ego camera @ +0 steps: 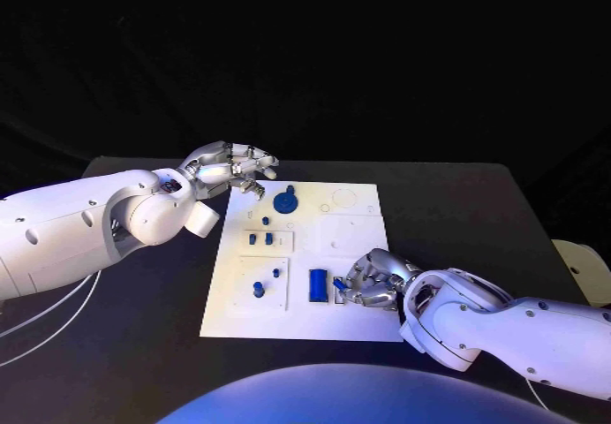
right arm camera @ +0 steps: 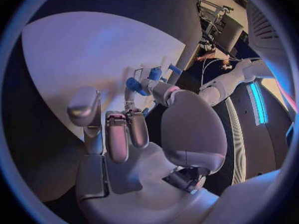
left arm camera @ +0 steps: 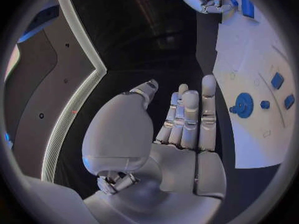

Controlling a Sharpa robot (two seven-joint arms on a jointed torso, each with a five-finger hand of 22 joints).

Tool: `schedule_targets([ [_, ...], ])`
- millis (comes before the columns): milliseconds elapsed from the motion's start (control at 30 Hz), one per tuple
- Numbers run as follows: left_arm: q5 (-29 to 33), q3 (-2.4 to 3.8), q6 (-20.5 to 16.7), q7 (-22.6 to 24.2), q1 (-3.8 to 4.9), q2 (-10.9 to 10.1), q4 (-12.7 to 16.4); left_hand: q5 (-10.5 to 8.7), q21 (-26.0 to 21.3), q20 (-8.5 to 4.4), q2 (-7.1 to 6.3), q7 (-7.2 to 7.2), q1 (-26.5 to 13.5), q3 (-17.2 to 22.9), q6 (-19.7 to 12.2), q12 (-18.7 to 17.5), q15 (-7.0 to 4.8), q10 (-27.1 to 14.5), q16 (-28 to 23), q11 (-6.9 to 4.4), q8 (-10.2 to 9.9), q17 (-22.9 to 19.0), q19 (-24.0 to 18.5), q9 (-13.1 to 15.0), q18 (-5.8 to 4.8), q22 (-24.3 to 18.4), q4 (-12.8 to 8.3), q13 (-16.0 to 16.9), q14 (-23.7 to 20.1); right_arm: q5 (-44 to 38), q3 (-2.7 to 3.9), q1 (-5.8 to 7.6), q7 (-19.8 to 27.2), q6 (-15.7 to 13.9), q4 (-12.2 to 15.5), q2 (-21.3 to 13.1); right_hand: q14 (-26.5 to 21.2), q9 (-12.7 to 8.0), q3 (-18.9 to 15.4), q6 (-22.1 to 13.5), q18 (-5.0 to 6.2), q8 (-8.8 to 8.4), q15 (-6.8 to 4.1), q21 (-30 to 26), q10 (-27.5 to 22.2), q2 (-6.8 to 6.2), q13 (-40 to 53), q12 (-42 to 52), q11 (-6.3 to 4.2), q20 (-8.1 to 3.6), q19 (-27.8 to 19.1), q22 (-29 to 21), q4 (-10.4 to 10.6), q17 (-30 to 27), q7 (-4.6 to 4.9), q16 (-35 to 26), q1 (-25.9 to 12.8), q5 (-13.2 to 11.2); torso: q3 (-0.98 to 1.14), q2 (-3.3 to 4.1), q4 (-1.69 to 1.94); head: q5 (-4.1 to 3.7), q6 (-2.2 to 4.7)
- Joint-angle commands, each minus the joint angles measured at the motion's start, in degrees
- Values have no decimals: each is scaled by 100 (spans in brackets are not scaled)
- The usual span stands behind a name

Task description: Assemble the parts on the task board

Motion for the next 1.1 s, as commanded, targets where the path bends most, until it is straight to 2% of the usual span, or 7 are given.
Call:
schedule_targets([
  [33,3,3,57,24,3,1,21,4,-9,8,-1,1,41,-7,-57,30,-10,-25,-32,-5,13,2,-32,-5,110,-8,14,7,-28,-139,0,-6,-7,55,-23,15,597,-18,-62,129,5,-37,-43,-41,68,-1,781,13,-38,-17,-8,482,39,1510,-65,23,-118,-28,-4,-5,-5,11,1],
  [633,3,3,55,22,3,-11,27,4,-9,8,-1,1,41,-7,-57,30,-10,-25,-32,-5,13,2,-32,-5,110,-8,14,7,-28,-428,0,-6,-210,306,-45,38,597,-51,-212,237,3,-72,-56,-45,80,-7,792,27,-54,-26,6,480,218,1510,-85,23,-399,-173,-3,-5,-9,-5,1],
  [1100,3,3,59,19,3,-16,30,4,-9,8,-1,1,41,-7,-57,30,-10,-25,-32,-5,13,2,-32,-5,110,-8,14,7,-28,-535,0,-7,-386,458,-51,45,597,-52,-217,243,3,-74,-56,-46,80,-4,792,27,-55,-26,7,480,226,1510,-89,23,-408,-182,0,4,-10,-7,1],
])
